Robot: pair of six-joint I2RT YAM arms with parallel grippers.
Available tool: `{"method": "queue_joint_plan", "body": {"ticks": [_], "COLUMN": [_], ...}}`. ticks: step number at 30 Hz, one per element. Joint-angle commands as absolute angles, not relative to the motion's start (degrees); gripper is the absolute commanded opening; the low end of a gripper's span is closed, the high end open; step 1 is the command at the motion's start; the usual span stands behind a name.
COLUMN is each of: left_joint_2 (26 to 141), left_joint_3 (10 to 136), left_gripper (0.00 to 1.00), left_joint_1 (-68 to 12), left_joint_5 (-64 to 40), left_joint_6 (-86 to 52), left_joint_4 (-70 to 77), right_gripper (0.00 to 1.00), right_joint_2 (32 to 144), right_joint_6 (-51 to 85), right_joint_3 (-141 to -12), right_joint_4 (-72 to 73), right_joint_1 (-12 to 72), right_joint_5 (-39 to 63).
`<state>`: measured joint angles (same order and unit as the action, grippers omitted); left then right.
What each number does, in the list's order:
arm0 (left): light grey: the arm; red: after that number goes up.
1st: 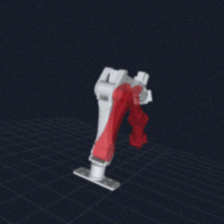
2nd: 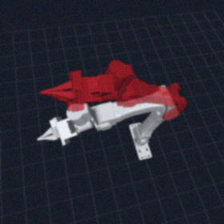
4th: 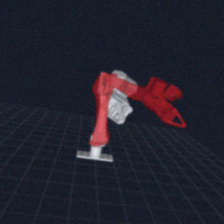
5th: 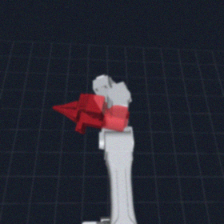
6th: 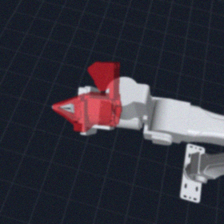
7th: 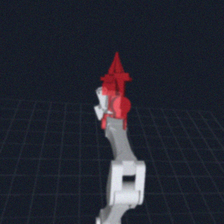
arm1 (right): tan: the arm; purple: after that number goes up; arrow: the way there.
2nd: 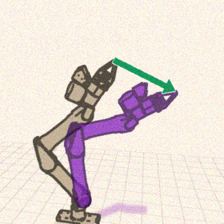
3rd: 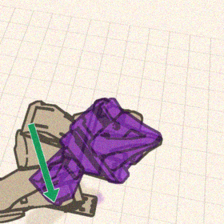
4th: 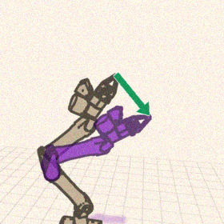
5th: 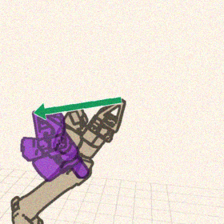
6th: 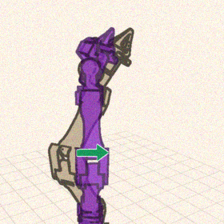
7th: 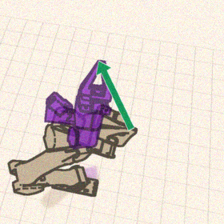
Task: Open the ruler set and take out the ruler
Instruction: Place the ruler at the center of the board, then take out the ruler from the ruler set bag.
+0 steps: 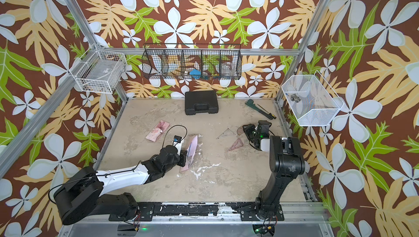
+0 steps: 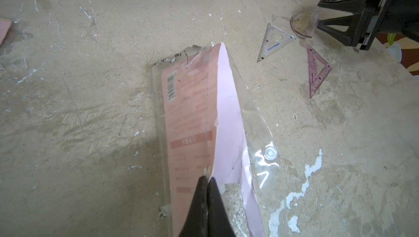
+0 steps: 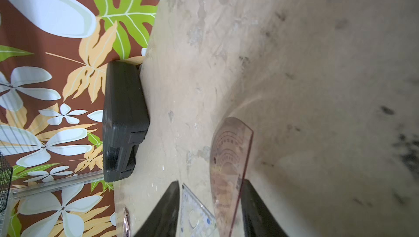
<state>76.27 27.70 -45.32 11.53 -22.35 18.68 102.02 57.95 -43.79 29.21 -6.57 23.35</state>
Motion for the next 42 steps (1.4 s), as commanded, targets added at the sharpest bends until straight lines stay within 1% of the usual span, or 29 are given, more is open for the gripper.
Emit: {"method": "queue_joint_plan", "body": {"ticks": [1,3,5,7,8,10,11,13,15,18,20,21,26,30,38,42], "left_joint_2": [75.7,75.9,76.1,76.3,76.3,76.3,76.3,76.5,76.6,77.0,77.1,77.0,77.0,76.4,75.5,75.3], "left_joint_3": [27.7,27.5,27.3,27.2,27.2,27.2,27.2,27.2,27.2,27.3,27.5,27.5,27.3,27.3,27.5,27.3], "left_gripper": [0.0,0.0,0.0,0.0,0.0,0.0,0.0,0.0,0.0,0.0,0.0,0.0,0.0,0.0,0.0,0.0], "left_joint_1": [-45.3,-45.4,-45.4,-45.4,-45.4,-45.4,-45.4,-45.3,-45.3,-45.4,-45.4,-45.3,-45.3,-45.4,-45.3,-45.4], "left_joint_5": [11.4,11.3,10.8,10.3,10.1,9.5,9.5,9.5,9.6,9.6,9.5,9.4,9.7,10.1,11.1,10.0], "left_joint_6": [-21.7,-21.9,-22.0,-22.1,-22.1,-21.8,-21.6,-21.3,-21.0,-21.1,-21.1,-21.2,-20.9,-21.1,-20.8,-20.4], "left_joint_4": [19.3,19.4,19.8,20.4,20.5,21.0,21.2,21.4,21.6,21.8,21.5,21.6,21.7,21.7,22.2,23.4], "right_gripper": [0.5,0.51,0.5,0.5,0.48,0.42,0.4,0.38,0.33,0.25,0.2,0.18,0.16,0.15,0.15,0.18], "right_joint_2": [96.0,90.6,85.2,81.2,79.0,75.5,74.3,74.4,77.2,81.0,82.8,84.3,91.9,97.4,102.3,104.0], "right_joint_6": [54.8,53.6,52.4,51.6,51.1,49.0,46.7,39.9,35.4,35.0,35.5,35.3,33.9,32.4,32.8,33.7], "right_joint_3": [-43.1,-41.7,-39.9,-39.1,-38.3,-35.6,-35.4,-38.2,-42.3,-43.4,-43.7,-44.9,-49.7,-53.2,-55.0,-55.2], "right_joint_4": [22.2,18.3,17.4,16.3,16.3,22.9,24.2,19.2,10.7,11.7,13.9,12.7,9.4,6.3,7.6,10.7], "right_joint_1": [-6.4,-6.3,-5.4,-4.5,-3.6,0.3,3.8,12.1,19.8,28.4,32.5,34.0,37.4,37.9,38.0,38.0], "right_joint_5": [18.4,16.4,16.7,19.9,22.2,29.1,31.9,33.6,32.9,33.6,32.6,31.3,30.0,29.9,31.7,33.7]}}
